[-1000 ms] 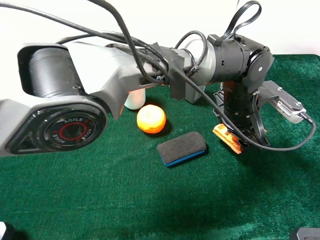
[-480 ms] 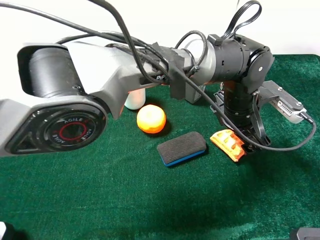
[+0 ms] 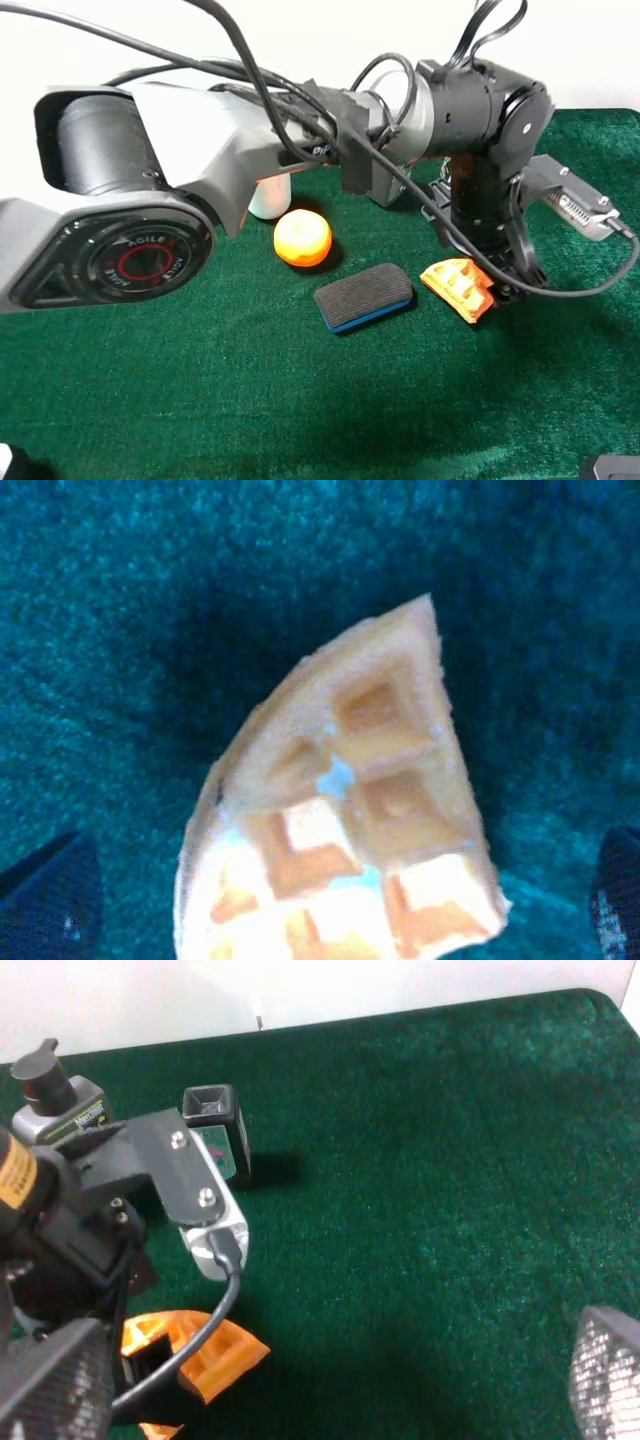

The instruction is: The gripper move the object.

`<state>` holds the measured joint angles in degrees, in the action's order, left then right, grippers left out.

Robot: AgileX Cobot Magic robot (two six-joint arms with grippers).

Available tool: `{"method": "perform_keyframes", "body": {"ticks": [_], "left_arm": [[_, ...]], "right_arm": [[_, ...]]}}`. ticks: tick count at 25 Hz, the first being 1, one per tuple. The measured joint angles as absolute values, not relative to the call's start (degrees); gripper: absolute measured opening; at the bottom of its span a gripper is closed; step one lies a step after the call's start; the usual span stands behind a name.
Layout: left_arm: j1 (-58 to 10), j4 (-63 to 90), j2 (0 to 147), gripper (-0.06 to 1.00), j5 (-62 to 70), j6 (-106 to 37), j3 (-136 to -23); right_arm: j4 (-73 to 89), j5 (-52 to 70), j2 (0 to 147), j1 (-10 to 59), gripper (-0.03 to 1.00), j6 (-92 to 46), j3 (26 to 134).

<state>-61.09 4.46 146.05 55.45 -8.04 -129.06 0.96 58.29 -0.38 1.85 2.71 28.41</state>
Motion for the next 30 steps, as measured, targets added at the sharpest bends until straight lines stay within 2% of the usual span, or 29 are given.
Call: {"method": "perform_keyframes", "body": {"ticks": [8, 13, 25, 30], "left_arm": [[-61.1, 3.2, 146.1, 0.99, 66.4, -7.0, -136.1], [-61.1, 2.9, 145.7, 0.99, 66.4, -4.9, -139.1], [-60.9, 1.9, 139.4, 0.99, 66.5, -1.7, -139.2], [-60.9, -0.8, 134.5, 0.99, 66.5, -1.2, -136.0]], "right_arm": [[1.0, 58.3, -0.4, 1.8, 0.7, 2.7, 28.4], [1.0, 58.3, -0.4, 1.8, 0.7, 2.7, 28.4], [1.0, 58.1, -0.4, 1.8, 0.7, 2.7, 28.4], [1.0, 58.1, -0.4, 1.8, 0.7, 2.7, 28.4]]}}
